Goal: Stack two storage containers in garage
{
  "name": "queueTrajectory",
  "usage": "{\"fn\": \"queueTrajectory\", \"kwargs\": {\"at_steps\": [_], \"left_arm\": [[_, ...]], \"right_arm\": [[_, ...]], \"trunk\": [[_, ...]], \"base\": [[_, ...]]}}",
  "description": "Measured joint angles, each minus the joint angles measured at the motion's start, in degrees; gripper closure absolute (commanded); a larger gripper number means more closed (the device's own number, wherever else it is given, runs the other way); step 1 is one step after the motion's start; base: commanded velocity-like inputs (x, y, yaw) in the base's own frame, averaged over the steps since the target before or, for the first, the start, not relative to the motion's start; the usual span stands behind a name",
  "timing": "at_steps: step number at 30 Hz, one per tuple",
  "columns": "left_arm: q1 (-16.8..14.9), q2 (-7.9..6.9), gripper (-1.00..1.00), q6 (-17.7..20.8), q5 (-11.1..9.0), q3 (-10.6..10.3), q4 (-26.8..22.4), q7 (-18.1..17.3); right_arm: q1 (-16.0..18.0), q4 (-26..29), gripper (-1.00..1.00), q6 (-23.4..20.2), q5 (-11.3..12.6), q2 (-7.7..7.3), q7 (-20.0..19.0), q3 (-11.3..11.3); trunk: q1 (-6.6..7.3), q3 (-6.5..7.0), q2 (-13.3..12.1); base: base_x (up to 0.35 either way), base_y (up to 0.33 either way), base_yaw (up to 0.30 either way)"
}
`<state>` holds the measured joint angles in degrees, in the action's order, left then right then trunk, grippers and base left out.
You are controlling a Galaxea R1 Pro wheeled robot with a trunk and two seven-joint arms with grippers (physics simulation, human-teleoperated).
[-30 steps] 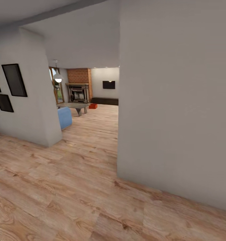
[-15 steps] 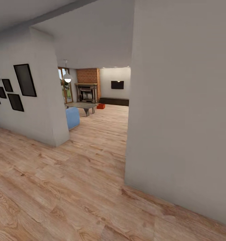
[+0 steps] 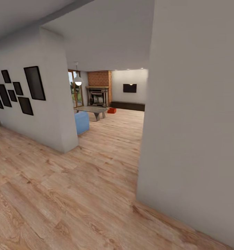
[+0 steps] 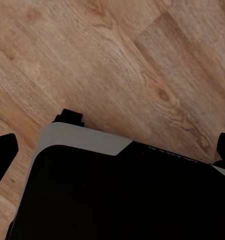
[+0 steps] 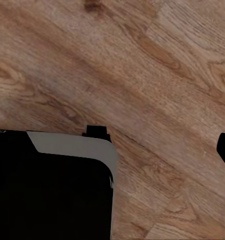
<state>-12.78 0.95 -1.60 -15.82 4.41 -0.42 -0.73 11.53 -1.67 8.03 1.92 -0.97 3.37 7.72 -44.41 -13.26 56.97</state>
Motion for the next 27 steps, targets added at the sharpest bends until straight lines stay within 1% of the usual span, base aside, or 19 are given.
{"fn": "queueTrajectory", "kwargs": {"at_steps": [12, 17, 27], "left_arm": [[0.0, 0.0, -1.0, 0.01, 0.0, 0.0, 0.0, 0.0], [-0.01, 0.0, -1.0, 0.01, 0.0, 0.0, 0.01, 0.01], [-0.01, -0.02, -1.0, 0.01, 0.0, 0.0, 0.02, 0.02]], "right_arm": [[0.0, 0.0, -1.0, 0.0, 0.01, -0.01, 0.0, 0.0], [-0.01, 0.0, -1.0, 0.01, 0.0, -0.01, 0.0, 0.0], [-0.01, 0.0, -1.0, -0.07, 0.01, -0.09, -0.06, 0.0]], "trunk": [[0.0, 0.0, 0.0], [0.0, 0.0, 0.0], [0.0, 0.0, 0.0]], "base": [[0.322, 0.0, 0.258], [0.322, 0.0, 0.057], [0.322, 0.0, 0.004]]}}
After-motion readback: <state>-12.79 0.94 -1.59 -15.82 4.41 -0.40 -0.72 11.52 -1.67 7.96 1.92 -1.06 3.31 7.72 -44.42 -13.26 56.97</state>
